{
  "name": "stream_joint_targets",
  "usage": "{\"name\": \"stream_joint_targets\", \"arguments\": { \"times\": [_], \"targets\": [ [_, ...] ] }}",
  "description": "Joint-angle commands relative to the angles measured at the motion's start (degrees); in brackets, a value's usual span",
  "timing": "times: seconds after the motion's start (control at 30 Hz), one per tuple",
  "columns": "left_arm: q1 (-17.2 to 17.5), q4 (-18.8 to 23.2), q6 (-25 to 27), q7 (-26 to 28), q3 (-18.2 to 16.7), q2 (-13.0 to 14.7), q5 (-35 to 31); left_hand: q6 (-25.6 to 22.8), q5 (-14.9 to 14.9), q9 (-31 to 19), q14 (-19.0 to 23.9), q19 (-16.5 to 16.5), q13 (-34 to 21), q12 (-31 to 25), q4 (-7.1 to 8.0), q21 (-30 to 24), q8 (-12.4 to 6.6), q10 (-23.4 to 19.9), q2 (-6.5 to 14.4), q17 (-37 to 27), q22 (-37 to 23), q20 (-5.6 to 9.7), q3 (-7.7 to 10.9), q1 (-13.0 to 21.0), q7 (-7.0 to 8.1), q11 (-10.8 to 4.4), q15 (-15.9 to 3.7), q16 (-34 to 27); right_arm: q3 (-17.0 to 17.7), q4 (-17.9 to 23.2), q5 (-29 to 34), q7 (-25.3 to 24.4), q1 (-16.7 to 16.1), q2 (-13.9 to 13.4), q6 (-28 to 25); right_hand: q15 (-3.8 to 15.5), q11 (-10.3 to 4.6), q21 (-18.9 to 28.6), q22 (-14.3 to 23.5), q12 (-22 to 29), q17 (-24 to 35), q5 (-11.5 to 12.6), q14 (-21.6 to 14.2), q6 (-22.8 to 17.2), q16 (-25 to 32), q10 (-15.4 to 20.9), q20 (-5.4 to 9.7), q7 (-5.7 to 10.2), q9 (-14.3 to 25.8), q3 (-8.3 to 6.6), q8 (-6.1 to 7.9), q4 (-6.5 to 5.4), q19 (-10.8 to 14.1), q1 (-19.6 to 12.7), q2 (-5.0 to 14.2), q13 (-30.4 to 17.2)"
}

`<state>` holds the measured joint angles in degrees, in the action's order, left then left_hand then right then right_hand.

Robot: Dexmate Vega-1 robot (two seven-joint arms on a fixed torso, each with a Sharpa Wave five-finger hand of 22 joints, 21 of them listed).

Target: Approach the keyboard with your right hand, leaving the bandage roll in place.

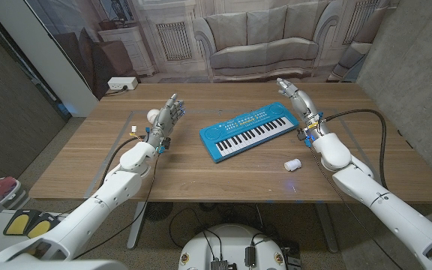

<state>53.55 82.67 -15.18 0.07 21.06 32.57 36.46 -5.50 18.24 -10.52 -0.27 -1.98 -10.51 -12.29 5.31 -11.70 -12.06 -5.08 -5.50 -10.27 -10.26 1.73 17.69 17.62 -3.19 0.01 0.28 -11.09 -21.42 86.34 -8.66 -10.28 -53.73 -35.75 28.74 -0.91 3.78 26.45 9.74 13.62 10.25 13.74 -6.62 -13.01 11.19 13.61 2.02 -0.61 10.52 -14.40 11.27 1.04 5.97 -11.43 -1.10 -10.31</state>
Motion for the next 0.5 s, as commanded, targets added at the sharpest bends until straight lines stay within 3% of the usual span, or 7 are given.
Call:
{"name": "stream_joint_targets", "arguments": {
  "times": [0.03,0.5],
  "targets": [
    [0.7,1.5,0.0,1.1,-0.4,0.7,-0.7,-0.8,0.1,-0.3,0.7,0.5,-0.3,-0.1,0.05,-0.2,-0.08,-0.7,-0.1,-0.2,-0.1,0.33,-0.33,0.3,0.03,0.06,0.09,0.0,0.0,1.3,3.3,-2.6,-0.6,-0.4,-0.7,0.31,-0.06,-0.1,0.2,-0.3,0.1,0.1,-0.2,-0.6,-0.2,0.3,1.80,0.21,0.2,-0.03,0.45,0.30,-0.2,-0.2,0.26,-0.3],
    [0.5,0.6,-1.4,0.7,-0.2,-0.3,-0.8,-1.3,0.1,-0.2,1.0,0.5,-0.3,-0.1,-0.01,-0.1,-0.11,-1.0,0.0,-0.1,-0.1,0.16,-0.48,0.5,0.12,-0.38,-0.05,0.0,-0.1,4.2,9.9,-7.0,-1.6,-1.4,-4.0,0.37,-0.26,-0.6,0.2,-0.4,0.1,0.1,-0.4,-0.6,-0.2,0.3,1.80,0.19,0.2,0.01,0.38,0.42,-0.2,-0.3,0.31,-0.3]
  ]
}}
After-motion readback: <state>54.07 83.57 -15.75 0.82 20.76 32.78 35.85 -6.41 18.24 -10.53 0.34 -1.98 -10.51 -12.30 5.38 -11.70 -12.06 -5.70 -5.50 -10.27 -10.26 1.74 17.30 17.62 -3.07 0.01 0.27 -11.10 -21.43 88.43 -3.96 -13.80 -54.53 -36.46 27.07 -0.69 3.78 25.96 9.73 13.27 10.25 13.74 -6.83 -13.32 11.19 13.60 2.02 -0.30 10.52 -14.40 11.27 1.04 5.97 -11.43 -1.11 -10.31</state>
